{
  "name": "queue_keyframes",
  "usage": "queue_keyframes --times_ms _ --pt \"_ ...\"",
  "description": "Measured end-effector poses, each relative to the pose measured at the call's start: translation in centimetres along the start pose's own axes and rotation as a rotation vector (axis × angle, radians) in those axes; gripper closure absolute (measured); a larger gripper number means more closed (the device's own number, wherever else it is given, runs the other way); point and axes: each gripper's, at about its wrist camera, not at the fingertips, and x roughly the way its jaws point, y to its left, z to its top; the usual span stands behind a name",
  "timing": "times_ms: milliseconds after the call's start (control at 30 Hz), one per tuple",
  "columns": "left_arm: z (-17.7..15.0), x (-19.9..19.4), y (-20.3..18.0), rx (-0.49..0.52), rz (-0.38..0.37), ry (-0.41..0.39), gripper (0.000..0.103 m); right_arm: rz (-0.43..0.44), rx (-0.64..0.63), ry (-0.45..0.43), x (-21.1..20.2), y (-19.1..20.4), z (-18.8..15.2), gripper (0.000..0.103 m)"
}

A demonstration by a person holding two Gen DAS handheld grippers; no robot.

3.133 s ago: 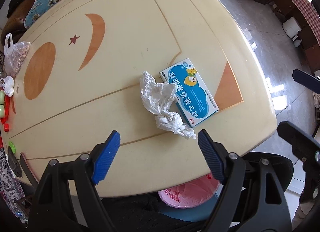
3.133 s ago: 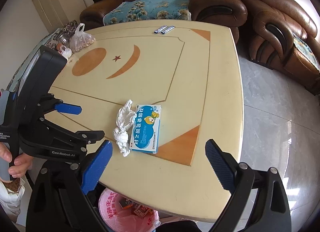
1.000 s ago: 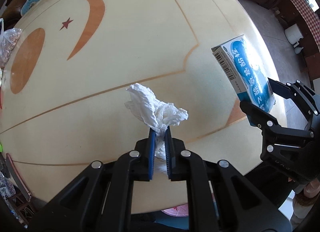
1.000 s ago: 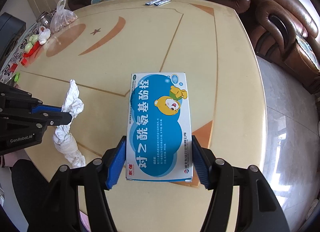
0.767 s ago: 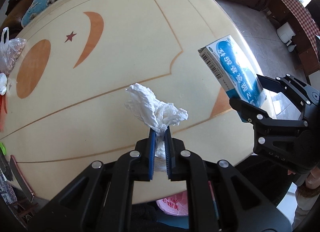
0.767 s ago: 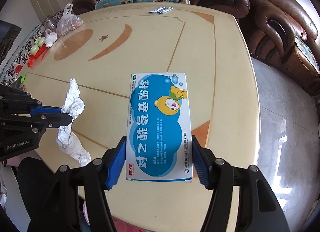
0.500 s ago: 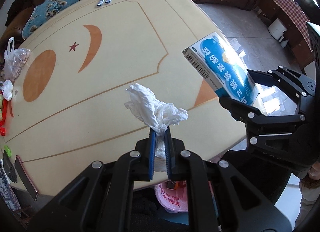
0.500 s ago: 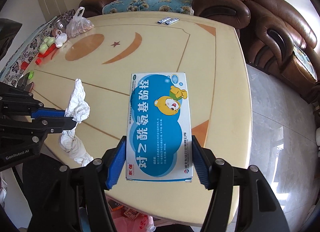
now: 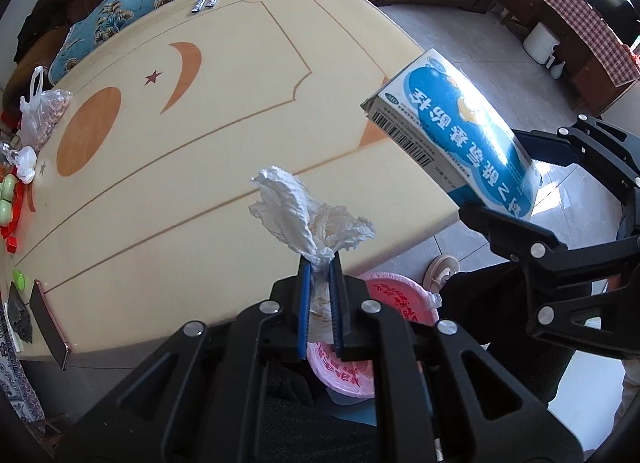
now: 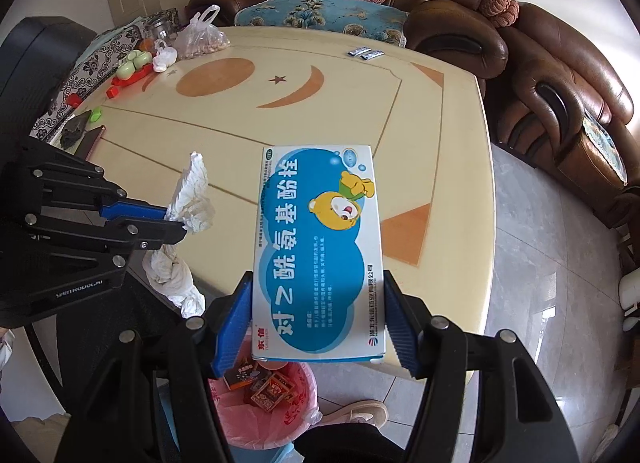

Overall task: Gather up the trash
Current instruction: 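Carry the tissue with the left tool while the right tool carries the medicine box over the bin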

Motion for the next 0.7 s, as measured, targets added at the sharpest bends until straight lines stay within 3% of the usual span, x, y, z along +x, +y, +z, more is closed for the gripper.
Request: queue_keyframes --times_ms 333,700 --pt "-4.8 1.6 -1.7 0.007 -0.035 0.03 0.093 0.013 -0.016 0.021 -1.0 3.0 -4.5 0.043" --pt "-8.9 5.0 -3.7 0.019 -0.093 0.082 0.093 0.03 0.0 0.092 0.7 4.5 -9.0 0.043"
